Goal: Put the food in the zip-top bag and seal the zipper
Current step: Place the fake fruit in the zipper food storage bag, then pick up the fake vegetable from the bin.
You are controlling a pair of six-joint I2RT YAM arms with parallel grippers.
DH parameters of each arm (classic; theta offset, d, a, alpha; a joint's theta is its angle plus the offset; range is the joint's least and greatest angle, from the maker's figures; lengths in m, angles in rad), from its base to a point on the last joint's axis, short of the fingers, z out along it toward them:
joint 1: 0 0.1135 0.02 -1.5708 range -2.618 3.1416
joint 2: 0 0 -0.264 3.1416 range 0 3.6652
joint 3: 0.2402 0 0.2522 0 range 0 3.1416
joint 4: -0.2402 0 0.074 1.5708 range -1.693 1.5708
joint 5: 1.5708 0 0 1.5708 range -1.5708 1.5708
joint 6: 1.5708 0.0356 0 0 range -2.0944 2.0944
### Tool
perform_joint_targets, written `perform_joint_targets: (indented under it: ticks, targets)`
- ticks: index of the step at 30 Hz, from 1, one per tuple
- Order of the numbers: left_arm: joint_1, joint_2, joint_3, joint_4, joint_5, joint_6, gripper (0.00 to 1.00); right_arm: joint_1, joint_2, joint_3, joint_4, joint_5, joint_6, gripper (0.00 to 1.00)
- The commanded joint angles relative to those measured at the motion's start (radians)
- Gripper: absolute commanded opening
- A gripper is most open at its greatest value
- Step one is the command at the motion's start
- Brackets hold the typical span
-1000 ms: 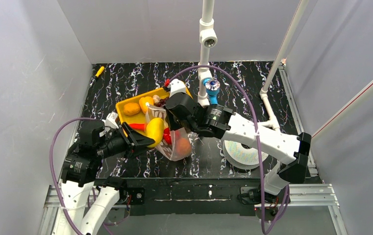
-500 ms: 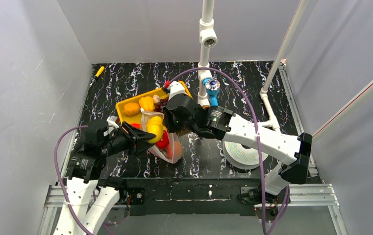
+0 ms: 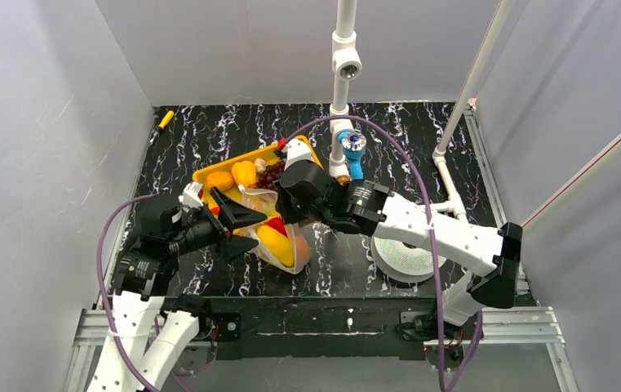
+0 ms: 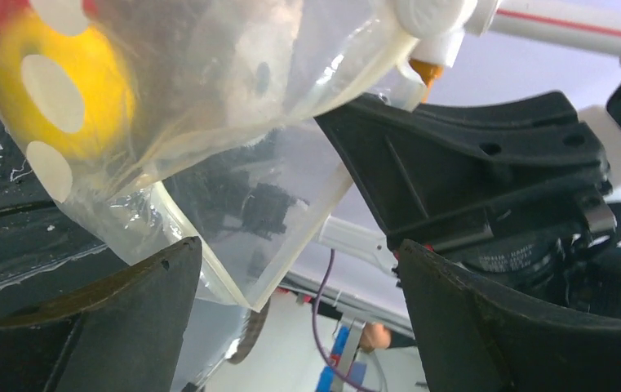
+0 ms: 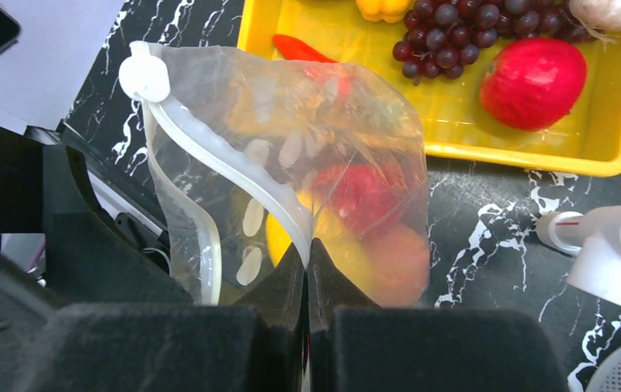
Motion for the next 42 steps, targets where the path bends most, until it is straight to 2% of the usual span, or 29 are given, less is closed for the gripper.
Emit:
perform_joint_targets:
  ticks: [1, 5, 7, 10, 13, 16, 19, 23, 30, 32, 36, 40, 42]
  targets:
    - [0.005, 0.009, 0.064, 0.012, 0.084, 0.155, 0.89, 0.006, -0.084, -0.024, 0.020, 0.067, -0.003, 0.01]
    - [0.005, 0.052, 0.238, -0.154, -0.039, 0.399, 0.88, 0.005, -0.117, -0.052, 0.002, 0.104, -0.005, 0.01]
    - [0.005, 0.092, 0.364, -0.322, -0.175, 0.537, 0.88, 0.005, -0.129, -0.067, -0.011, 0.122, -0.006, 0.01]
    - [0.005, 0.142, 0.515, -0.465, -0.504, 0.699, 0.88, 0.006, -0.151, -0.088, -0.027, 0.141, -0.003, 0.01]
    - [0.005, 0.148, 0.514, -0.456, -0.793, 0.794, 0.90, 0.005, -0.169, -0.103, -0.039, 0.143, 0.002, 0.01]
    - [0.006, 0.183, 0.459, -0.391, -0.915, 0.845, 0.91, 0.005, -0.182, -0.107, -0.055, 0.144, 0.008, 0.01]
    - [0.005, 0.258, 0.379, -0.307, -0.913, 0.850, 0.91, 0.005, -0.188, -0.105, -0.065, 0.148, 0.010, 0.01]
    - [0.012, 0.427, 0.317, -0.228, -0.860, 0.713, 0.95, 0.006, -0.181, -0.090, -0.084, 0.153, 0.014, 0.01]
    - [0.086, 0.723, 0.308, -0.100, -0.592, 0.456, 0.95, 0.005, -0.175, -0.068, -0.114, 0.142, 0.024, 0.01]
    - [0.102, 0.782, 0.308, -0.071, -0.614, 0.401, 0.95, 0.006, -0.179, -0.070, -0.117, 0.142, 0.030, 0.01]
    - [0.158, 0.909, 0.332, -0.125, -0.697, 0.271, 0.92, 0.006, -0.190, -0.075, -0.114, 0.139, 0.034, 0.01]
    - [0.195, 0.993, 0.288, -0.061, -0.580, 0.211, 0.88, 0.006, -0.185, -0.057, -0.132, 0.124, 0.040, 0.01]
    - [0.195, 1.014, 0.274, -0.035, -0.578, 0.189, 0.86, 0.007, -0.180, -0.047, -0.141, 0.112, 0.047, 0.01]
